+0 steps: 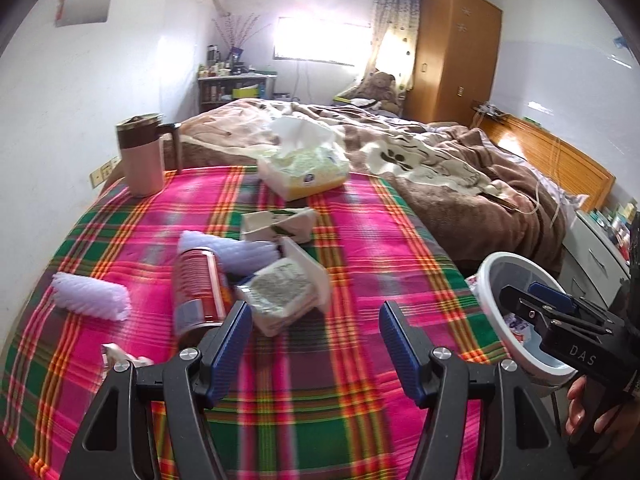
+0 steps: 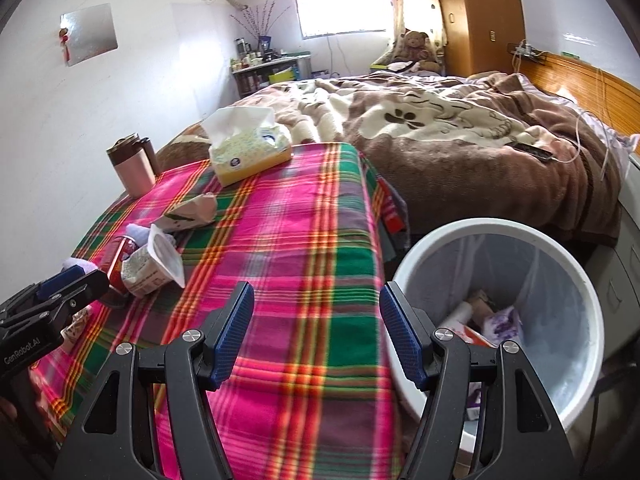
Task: Collect trash
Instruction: 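Move both open grippers back to the trash on the blanket, then grasp the red can with the left gripper while the right gripper grasps the white yogurt cup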
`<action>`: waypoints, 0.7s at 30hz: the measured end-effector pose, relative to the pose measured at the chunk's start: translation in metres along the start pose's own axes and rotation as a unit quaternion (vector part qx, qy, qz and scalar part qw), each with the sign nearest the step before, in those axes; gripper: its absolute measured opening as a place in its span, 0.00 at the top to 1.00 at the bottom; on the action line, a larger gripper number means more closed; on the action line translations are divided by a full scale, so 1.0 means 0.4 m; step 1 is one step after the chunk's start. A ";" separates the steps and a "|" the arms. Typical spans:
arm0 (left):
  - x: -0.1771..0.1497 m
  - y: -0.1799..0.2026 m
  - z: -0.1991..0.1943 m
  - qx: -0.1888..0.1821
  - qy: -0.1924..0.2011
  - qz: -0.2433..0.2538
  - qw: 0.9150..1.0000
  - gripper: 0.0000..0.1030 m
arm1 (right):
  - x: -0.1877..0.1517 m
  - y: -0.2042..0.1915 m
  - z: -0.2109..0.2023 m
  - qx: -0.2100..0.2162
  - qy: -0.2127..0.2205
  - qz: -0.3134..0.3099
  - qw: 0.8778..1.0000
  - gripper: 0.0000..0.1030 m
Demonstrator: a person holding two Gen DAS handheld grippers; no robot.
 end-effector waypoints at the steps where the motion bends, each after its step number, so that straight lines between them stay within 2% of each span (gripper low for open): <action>1: -0.002 -0.017 0.000 0.003 -0.001 -0.005 1.000 0.36 | 0.002 -0.012 0.007 0.005 -0.002 -0.001 1.000 0.35; 12: 0.011 -0.170 0.036 0.044 -0.014 -0.039 0.998 0.36 | 0.005 -0.108 0.065 0.030 -0.021 -0.023 0.999 0.35; 21: 0.029 -0.238 0.113 0.044 -0.045 -0.047 0.997 0.36 | 0.005 -0.171 0.098 0.041 -0.036 -0.037 0.998 0.35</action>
Point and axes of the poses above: each gripper's, at about its wrist camera, not at the fingertips, and z roughly the way its jaws point, y to its right, x to its top, the point moved 6 cm from there along z, roughly the way its jaws point, and after that the axes turned 4 degrees about -y, right-handed, at the moved point
